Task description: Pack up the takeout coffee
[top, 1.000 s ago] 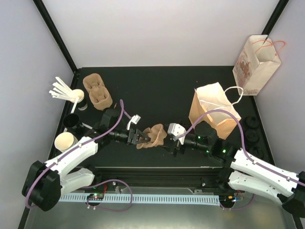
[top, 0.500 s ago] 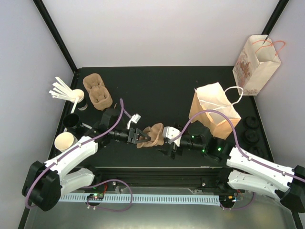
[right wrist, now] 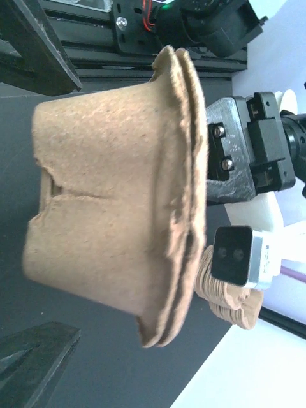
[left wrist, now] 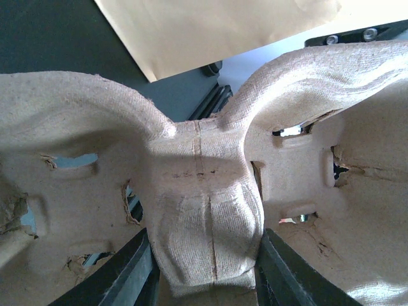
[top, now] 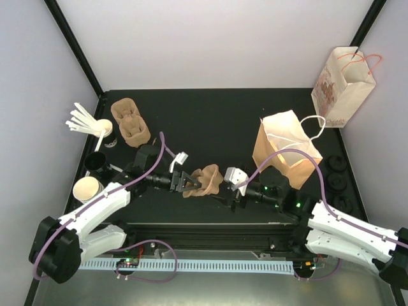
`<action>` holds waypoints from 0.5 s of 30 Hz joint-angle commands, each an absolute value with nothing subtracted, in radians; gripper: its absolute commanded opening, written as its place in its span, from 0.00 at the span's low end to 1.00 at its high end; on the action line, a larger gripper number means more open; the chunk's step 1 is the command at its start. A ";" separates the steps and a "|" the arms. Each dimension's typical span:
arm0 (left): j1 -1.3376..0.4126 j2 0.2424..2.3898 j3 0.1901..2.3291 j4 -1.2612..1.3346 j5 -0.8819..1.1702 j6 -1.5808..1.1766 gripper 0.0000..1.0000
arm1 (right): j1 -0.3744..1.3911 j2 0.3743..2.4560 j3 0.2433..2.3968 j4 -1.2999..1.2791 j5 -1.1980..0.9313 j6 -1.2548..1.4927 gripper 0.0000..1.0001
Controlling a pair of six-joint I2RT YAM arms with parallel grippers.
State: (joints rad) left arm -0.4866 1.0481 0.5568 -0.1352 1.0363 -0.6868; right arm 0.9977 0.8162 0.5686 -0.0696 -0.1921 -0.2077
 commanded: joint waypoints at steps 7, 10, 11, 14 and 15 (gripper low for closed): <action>-0.491 1.011 0.628 -0.153 1.060 -0.683 0.37 | 1.003 0.773 0.535 0.009 -0.173 -0.139 1.00; -0.491 1.013 0.631 -0.156 1.060 -0.683 0.37 | 1.003 0.787 0.543 -0.020 -0.242 -0.211 1.00; -0.490 1.013 0.632 -0.158 1.060 -0.681 0.37 | 1.003 0.790 0.548 -0.028 -0.245 -0.225 1.00; -0.491 1.017 0.632 -0.168 1.061 -0.672 0.37 | 1.003 0.793 0.555 -0.033 -0.244 -0.256 1.00; -0.490 1.018 0.630 -0.171 1.060 -0.669 0.37 | 1.003 0.792 0.555 -0.030 -0.248 -0.264 1.00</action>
